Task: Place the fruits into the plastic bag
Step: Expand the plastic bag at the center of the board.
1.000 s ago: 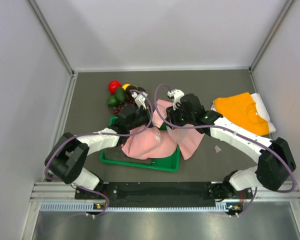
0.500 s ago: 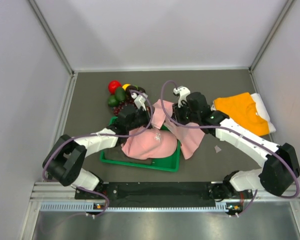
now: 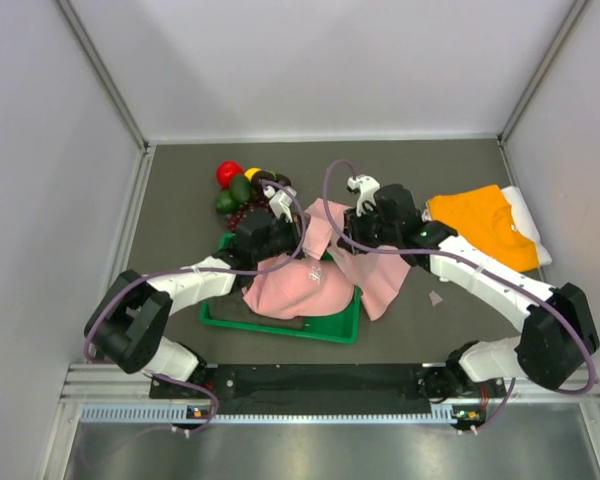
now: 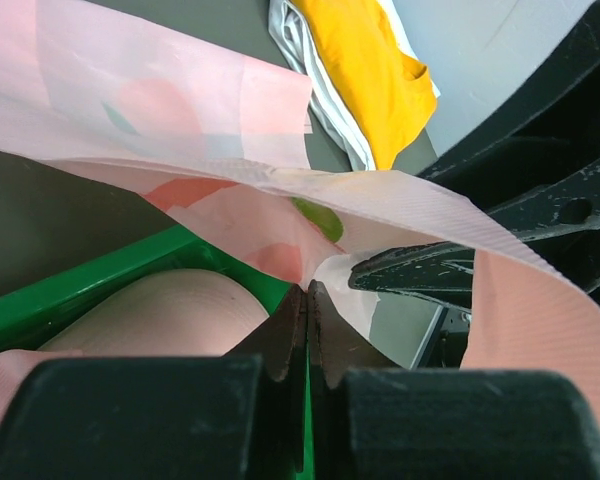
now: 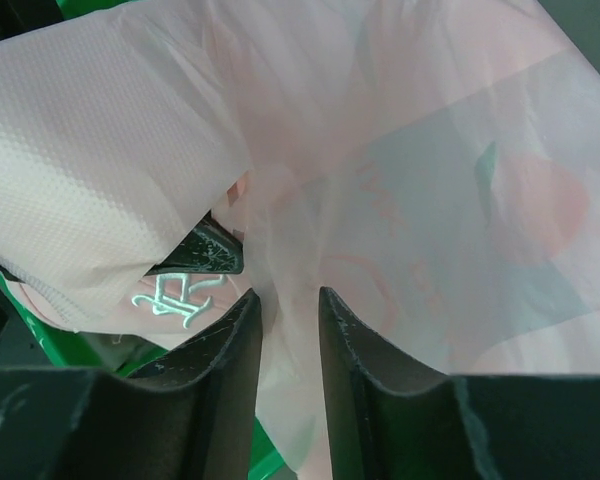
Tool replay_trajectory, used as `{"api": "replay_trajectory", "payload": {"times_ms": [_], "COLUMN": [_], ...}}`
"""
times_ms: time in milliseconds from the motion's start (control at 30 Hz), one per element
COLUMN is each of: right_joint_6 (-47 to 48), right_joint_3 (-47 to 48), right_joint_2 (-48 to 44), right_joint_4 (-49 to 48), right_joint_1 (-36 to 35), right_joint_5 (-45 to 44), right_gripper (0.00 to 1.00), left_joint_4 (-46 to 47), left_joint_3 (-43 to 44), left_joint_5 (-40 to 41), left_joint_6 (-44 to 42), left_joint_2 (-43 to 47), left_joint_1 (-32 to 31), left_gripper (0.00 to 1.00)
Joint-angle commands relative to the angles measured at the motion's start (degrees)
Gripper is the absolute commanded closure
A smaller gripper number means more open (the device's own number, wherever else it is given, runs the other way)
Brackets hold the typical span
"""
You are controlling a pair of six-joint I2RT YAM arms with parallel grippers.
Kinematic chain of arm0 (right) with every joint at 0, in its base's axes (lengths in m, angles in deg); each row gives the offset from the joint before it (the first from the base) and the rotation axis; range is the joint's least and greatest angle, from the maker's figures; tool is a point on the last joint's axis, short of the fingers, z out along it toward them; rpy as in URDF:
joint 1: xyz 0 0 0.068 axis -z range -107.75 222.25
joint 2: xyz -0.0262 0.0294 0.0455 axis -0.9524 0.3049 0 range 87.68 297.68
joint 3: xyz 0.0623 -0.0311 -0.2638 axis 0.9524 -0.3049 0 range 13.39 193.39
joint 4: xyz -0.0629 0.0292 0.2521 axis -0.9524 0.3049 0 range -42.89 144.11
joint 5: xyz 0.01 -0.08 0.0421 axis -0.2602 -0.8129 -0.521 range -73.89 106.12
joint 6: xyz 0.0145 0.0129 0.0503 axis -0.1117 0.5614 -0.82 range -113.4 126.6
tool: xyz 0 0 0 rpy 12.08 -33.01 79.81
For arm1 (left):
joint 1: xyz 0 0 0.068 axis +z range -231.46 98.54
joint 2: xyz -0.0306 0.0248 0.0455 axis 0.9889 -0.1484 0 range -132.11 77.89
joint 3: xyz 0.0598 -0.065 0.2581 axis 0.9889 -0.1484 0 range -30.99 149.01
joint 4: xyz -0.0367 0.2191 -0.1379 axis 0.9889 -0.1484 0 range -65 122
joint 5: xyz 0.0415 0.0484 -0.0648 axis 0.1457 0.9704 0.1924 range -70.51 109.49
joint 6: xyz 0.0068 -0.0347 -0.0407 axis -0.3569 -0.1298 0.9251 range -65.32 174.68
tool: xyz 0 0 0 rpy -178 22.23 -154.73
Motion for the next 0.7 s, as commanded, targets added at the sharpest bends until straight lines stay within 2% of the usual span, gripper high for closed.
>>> {"api": "replay_trajectory", "payload": {"times_ms": [0,133,267,367,467,500,667], "right_joint_6": [-0.58,-0.67,-0.84,-1.19,-1.63,-2.07,-2.51], "right_joint_3": [-0.48,-0.83,-0.83,-0.39,0.05,0.40,3.82], "right_joint_2": [0.55,1.60,2.66,3.36,3.71,3.80,3.10], "right_joint_4": [-2.61,-3.75,-4.28,-3.84,-3.66,-2.88,2.04], "right_joint_1": [0.04,-0.31,-0.31,-0.22,-0.22,-0.31,2.75], "right_joint_5": [0.38,0.12,-1.02,-3.31,-5.76,-6.90,-14.29], "right_gripper": [0.68,0.64,0.65,0.71,0.89,1.00,1.00], "left_joint_4": [2.73,3.88,4.14,4.41,4.32,4.06,-1.29], "left_joint_3": [2.13,2.75,2.66,2.40,2.14,1.96,1.08], "left_joint_5": [-2.53,-3.67,-4.03,-4.64,-4.64,-4.73,-2.45], "left_joint_6": [-0.51,0.37,0.46,0.37,0.37,0.37,-1.30], "left_joint_2": [0.34,-0.63,-0.63,-0.28,-0.02,0.25,3.05], "left_joint_1": [0.05,0.04,0.05,0.05,-0.04,0.04,0.13], "left_gripper": [1.00,1.00,1.00,1.00,1.00,1.00,1.00]}}
